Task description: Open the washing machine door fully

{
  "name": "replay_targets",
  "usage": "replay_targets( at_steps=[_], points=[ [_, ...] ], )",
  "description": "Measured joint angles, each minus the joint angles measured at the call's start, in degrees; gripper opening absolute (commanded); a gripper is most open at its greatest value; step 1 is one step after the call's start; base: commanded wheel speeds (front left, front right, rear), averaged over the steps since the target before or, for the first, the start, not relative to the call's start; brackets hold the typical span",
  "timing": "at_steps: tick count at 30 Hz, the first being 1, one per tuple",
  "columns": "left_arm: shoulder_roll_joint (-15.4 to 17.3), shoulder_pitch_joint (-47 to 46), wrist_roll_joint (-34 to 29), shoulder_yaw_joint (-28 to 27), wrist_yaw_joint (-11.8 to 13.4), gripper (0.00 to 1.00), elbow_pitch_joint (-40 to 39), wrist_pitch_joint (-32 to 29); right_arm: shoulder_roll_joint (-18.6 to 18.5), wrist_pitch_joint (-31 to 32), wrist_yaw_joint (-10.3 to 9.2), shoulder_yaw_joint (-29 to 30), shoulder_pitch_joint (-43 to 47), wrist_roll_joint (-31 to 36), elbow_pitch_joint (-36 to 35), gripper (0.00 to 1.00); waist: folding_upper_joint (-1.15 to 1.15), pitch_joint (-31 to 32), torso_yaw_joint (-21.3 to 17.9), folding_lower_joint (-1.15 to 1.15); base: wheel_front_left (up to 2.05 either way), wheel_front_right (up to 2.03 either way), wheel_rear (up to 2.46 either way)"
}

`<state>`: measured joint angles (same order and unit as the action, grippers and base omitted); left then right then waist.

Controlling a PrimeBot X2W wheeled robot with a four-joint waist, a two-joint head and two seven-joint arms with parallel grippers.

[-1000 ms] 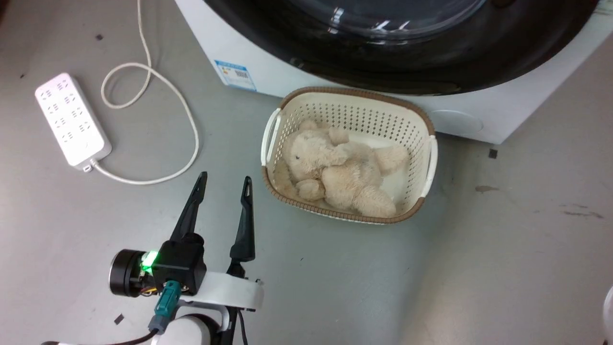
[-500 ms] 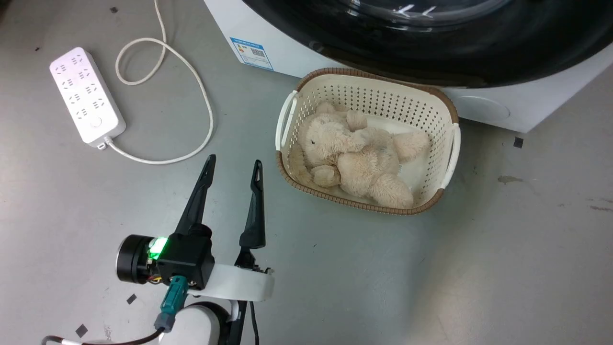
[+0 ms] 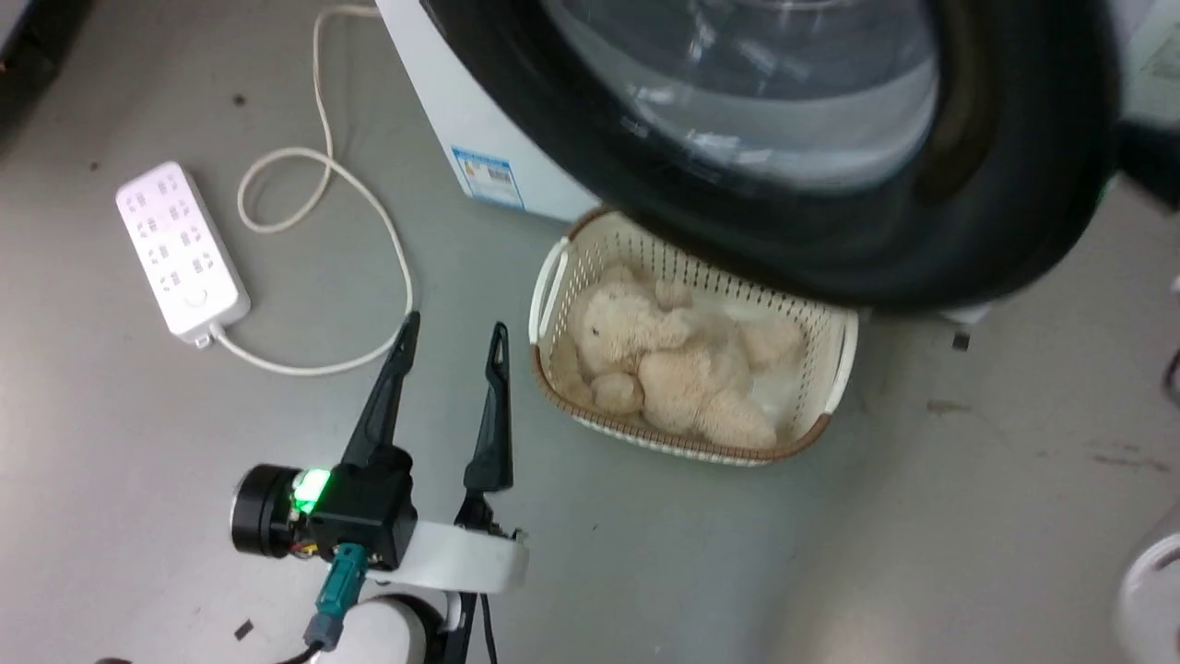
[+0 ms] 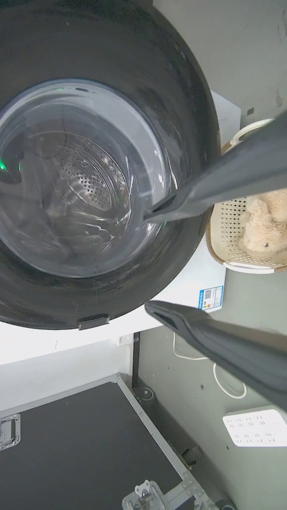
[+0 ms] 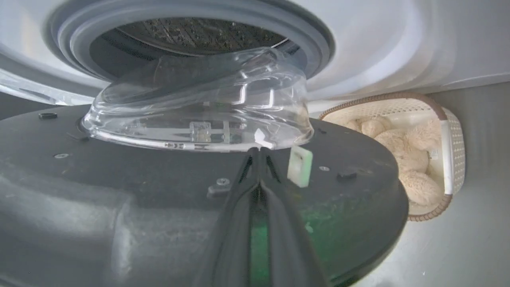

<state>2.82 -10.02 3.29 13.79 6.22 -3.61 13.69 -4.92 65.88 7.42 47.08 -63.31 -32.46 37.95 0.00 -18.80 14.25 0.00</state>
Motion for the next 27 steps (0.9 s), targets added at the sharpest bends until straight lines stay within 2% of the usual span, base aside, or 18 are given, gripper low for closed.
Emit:
replay_targets(
  at_steps=[3,8,13,19,23,27],
  points=[
    [0.0,1.3,0.0,0.0,-0.4,1.00,0.5,0.4,1.8,4.7,0.01,0.4,2.9,-2.1,-1.5,0.00,0.00,2.0,-0.2,0.00,0.00,0.00,0.00],
    [0.1,2.7,0.0,0.3,-1.3,1.00,1.4,0.8,1.6,8.9,0.01,-1.8,6.1,-8.6,1.2,0.00,0.00,4.6,-0.1,-0.01,0.00,0.00,0.00],
    [0.2,5.5,0.5,0.5,-2.8,1.00,2.9,1.0,1.7,8.9,0.01,-12.9,13.5,-19.5,4.7,0.00,0.00,8.4,0.0,-0.01,0.00,0.00,0.00],
    [0.3,8.4,1.1,0.7,-4.4,1.00,4.1,1.0,1.7,6.0,0.01,-27.8,21.1,-33.0,5.1,0.00,0.00,11.3,0.2,-0.01,0.00,0.00,0.00],
    [0.3,9.8,1.5,0.3,-5.2,1.00,4.2,1.0,1.7,2.3,0.01,-38.6,26.0,-42.1,2.7,0.00,0.00,12.4,0.7,-0.01,0.00,0.00,0.00],
    [0.3,10.4,2.0,0.0,-5.9,1.00,4.4,1.0,1.7,-2.3,0.01,-48.6,30.6,-49.0,-2.5,0.00,0.00,12.7,1.0,0.00,0.00,0.00,0.00]
  ],
)
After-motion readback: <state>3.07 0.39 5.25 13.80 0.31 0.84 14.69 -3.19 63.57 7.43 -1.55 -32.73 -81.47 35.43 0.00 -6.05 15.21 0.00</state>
